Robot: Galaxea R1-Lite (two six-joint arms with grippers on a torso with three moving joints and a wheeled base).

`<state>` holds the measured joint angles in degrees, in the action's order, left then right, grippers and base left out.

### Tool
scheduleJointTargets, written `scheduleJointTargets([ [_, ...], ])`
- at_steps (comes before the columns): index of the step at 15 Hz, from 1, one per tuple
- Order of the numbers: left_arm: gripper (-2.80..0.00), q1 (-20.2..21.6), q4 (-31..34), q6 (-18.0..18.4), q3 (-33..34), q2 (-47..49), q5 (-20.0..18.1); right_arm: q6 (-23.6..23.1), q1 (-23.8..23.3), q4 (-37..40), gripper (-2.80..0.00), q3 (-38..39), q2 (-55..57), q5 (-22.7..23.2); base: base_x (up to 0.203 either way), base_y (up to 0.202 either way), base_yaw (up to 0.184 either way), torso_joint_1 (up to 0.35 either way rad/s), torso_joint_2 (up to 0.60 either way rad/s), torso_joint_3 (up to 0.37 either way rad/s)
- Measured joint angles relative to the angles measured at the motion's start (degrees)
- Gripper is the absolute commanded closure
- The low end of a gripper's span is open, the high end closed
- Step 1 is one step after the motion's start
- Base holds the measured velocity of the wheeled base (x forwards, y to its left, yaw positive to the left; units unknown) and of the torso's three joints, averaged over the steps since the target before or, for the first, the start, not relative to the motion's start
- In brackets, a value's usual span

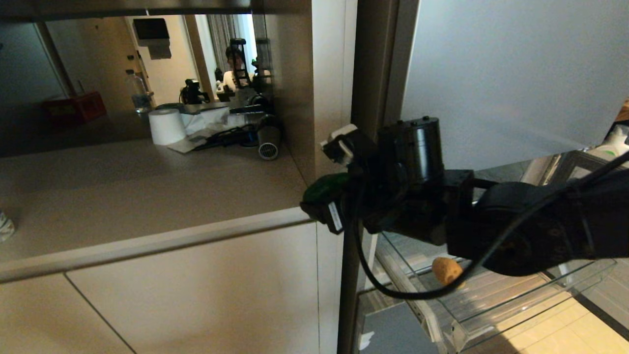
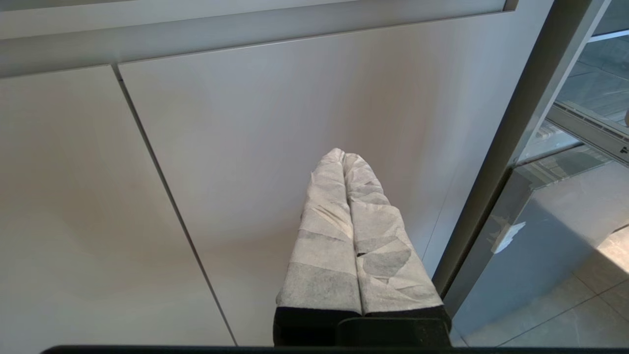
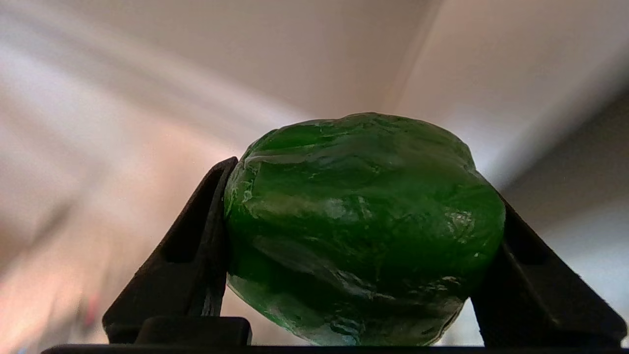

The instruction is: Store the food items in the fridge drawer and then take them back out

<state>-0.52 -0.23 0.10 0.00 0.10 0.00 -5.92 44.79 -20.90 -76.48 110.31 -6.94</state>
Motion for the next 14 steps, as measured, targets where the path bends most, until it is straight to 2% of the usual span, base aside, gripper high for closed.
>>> scheduleJointTargets([
  [3, 0.00, 0.00, -0.01, 0.00, 0.00, 0.00, -0.02, -0.11, 1.71, -5.51, 0.00, -10.10, 7.76, -0.29, 0.000, 0.000, 0.000, 0.000, 0.00, 0.000],
  [10, 0.00, 0.00, -0.01, 0.00, 0.00, 0.00, 0.00, -1.34, 4.92, -4.98, 0.00, -29.55, 22.20, -3.16, 0.000, 0.000, 0.000, 0.000, 0.00, 0.000],
  [14, 0.00, 0.01, 0.01, -0.02, 0.00, 0.00, 0.00, -2.71, 6.05, -4.10, 0.00, -33.72, 27.14, -5.79, 0.000, 0.000, 0.000, 0.000, 0.00, 0.000],
])
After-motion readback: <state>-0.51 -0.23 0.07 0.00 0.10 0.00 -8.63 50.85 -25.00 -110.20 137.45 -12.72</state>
